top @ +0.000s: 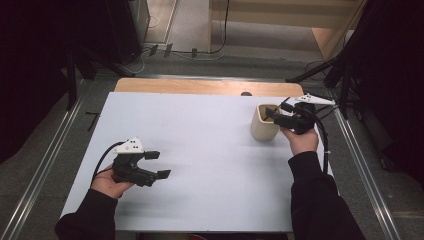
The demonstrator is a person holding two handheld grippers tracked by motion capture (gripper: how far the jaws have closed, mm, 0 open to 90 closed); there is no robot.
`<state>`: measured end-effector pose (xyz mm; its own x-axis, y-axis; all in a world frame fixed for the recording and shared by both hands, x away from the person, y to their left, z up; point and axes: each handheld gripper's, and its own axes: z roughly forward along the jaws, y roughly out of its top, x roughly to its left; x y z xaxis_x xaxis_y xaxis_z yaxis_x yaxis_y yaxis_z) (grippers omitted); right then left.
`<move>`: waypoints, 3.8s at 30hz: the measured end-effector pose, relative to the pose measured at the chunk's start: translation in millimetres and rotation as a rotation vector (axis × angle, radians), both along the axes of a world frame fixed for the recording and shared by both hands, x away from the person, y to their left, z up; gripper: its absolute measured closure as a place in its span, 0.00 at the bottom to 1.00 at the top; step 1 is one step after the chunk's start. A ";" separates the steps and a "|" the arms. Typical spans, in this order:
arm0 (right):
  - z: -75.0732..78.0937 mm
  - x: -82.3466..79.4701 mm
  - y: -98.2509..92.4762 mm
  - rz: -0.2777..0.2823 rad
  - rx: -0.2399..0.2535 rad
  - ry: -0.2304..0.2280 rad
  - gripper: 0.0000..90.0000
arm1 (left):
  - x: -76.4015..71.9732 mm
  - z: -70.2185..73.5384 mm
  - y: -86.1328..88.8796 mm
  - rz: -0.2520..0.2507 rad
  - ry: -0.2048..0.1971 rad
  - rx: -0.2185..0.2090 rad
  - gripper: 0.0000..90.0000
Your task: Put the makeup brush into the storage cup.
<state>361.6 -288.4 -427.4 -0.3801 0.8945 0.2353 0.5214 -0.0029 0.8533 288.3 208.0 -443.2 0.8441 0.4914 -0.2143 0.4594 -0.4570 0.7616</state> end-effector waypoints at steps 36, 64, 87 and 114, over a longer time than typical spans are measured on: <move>-5.3 -59.6 24.4 0.162 0.029 0.010 0.28 | -0.1 -0.8 -0.7 -0.006 0.003 -0.004 0.21; -34.3 -100.9 54.8 0.358 -0.067 0.082 0.27 | -0.8 -3.8 0.2 -0.009 0.014 0.017 0.21; -51.4 -118.8 41.1 0.405 -0.138 0.165 0.27 | -1.6 -5.7 0.6 -0.009 0.017 0.028 0.21; -61.1 -109.7 33.2 0.409 -0.158 0.179 0.27 | 1.8 -10.4 -1.8 -0.020 0.032 0.047 0.21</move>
<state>251.8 -255.2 -488.5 -0.6748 0.7097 0.2024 0.5916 0.3562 0.7233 290.1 206.2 -453.5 0.8470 0.4845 -0.2186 0.4738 -0.5016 0.7238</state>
